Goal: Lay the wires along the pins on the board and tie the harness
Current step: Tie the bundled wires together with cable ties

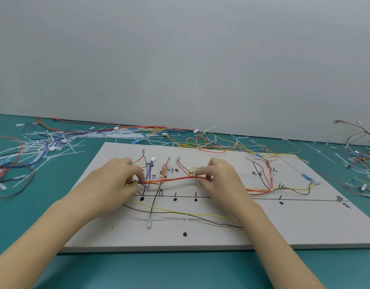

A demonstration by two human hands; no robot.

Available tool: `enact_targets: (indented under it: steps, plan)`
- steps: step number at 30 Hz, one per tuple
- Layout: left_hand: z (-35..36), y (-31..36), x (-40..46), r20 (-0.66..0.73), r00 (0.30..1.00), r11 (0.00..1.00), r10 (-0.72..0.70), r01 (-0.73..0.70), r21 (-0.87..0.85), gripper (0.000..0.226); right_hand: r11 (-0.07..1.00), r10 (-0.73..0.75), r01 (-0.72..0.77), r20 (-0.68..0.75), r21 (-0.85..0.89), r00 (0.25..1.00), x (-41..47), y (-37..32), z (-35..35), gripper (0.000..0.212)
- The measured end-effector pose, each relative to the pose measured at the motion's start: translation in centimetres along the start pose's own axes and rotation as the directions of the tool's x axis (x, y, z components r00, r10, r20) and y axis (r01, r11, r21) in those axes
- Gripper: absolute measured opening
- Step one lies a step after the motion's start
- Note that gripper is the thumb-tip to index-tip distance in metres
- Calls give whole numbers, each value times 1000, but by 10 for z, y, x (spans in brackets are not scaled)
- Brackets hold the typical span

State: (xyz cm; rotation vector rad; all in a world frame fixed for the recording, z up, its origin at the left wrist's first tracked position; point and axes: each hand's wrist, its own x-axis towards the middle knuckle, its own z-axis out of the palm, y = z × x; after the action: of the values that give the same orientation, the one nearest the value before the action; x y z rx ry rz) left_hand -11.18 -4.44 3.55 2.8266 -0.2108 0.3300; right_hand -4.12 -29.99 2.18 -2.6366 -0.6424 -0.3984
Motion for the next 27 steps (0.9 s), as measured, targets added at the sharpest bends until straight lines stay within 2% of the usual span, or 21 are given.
enact_targets:
  steps: [4, 7, 10, 13, 18, 22, 24, 27]
  plan:
    - [4, 3, 6, -193, 980, 998, -54, 49, -30, 20, 999, 10, -10, -19, -41, 1000, 4, 2, -1, 24]
    - [10, 10, 6, -302, 951, 997, -64, 75, 25, 20, 1000, 3, -4, -117, -11, 993, 7, 4, -5, 21]
    - [14, 12, 6, -350, 934, 997, -70, 70, -10, 19, 999, -50, 45, -268, -24, 962, 7, 5, -6, 12]
    - [16, 12, 11, -341, 934, 994, -104, 89, -58, 19, 998, -63, 57, -303, -26, 951, 5, 3, -5, 11]
    - [25, 17, 10, -240, 948, 974, -211, 184, -130, 21, 994, -100, 89, -229, -59, 968, 0, 2, -7, 17]
    - [28, 23, 1, -237, 955, 970, -177, 129, -205, 31, 999, -25, 34, -206, 41, 978, 0, 7, -13, 16]
    - [24, 24, -1, -229, 956, 958, -182, 120, -260, 28, 995, 31, -26, -54, 100, 998, -1, 13, -14, 13]
    - [18, 23, -2, -165, 969, 952, -186, 135, -276, 23, 973, 94, -132, 196, 191, 976, -3, 15, -14, 9]
